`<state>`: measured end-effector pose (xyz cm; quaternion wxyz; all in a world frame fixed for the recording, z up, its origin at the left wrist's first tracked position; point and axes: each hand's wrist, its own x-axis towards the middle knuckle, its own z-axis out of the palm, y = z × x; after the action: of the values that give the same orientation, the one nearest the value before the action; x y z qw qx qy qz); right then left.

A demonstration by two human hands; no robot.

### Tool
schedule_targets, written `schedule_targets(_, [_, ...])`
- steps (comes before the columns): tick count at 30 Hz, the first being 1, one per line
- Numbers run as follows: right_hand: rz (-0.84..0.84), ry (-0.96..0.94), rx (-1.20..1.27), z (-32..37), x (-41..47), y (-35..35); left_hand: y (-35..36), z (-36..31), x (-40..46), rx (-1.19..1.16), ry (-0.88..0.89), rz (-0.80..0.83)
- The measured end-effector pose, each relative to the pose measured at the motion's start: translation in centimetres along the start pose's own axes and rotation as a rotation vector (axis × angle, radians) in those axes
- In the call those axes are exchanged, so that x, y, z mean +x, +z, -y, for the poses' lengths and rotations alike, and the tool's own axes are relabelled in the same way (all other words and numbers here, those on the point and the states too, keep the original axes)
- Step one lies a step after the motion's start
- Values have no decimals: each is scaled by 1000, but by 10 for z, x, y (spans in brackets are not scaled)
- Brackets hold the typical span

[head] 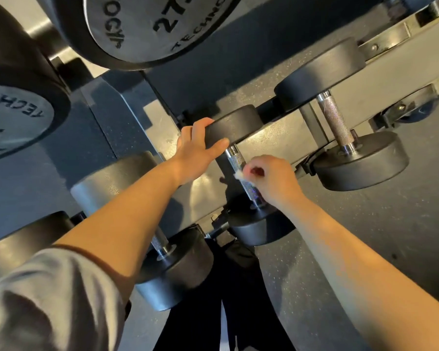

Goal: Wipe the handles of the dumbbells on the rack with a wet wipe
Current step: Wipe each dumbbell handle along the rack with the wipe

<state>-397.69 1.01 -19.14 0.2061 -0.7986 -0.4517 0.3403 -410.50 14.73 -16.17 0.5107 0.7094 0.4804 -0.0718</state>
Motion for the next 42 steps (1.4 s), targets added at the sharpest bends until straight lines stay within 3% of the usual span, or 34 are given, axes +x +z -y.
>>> schedule_targets(1, [-177, 68, 151, 8, 6, 6, 0, 0, 1, -1, 4, -2])
schedule_targets(3, [-372, 191, 303, 29, 18, 22, 0, 1, 3, 6, 7, -10])
schedule_targets(6, [-447, 164, 167, 41, 24, 47, 0, 1, 3, 40, 32, -9])
schedule_targets(10, [-254, -227, -364, 29, 11, 48, 0, 6, 2, 36, 50, -15])
schedule_targets(13, [136, -189, -651, 30, -8, 35, 6, 14, -18, 92, 167, -207])
schedule_targets(15, [301, -109, -717, 26, -19, 28, 13, 32, -51, 72, 172, -352])
schedule_targets(16, [326, -69, -654, 21, -18, 23, 17, 45, -70, 54, 130, -400])
schedule_targets(17, [250, -9, -492, 15, -17, 18, 25, 61, -88, 49, 58, -423])
schedule_targets(21, [-127, 482, 721, 2, 12, -10, 63, 96, -133, 138, -340, -395])
schedule_targets(23, [-60, 599, 909, 11, 33, -6, 78, 98, -138, 395, -346, -323])
schedule_targets(29, [203, 644, 789, 2, 55, 11, 90, 111, -132, 692, -163, -367])
schedule_targets(35, [350, 600, 665, -21, 32, -2, 92, 109, -133, 724, -134, -450])
schedule_targets(38, [498, 542, 287, -10, 21, -18, 94, 107, -133, 709, -137, -464])
schedule_targets(40, [576, 358, -124, -1, 13, -27, 93, 106, -134, 709, -138, -479])
schedule_targets(42, [399, 43, -304, 9, 7, -24, 93, 106, -135, 700, -132, -489])
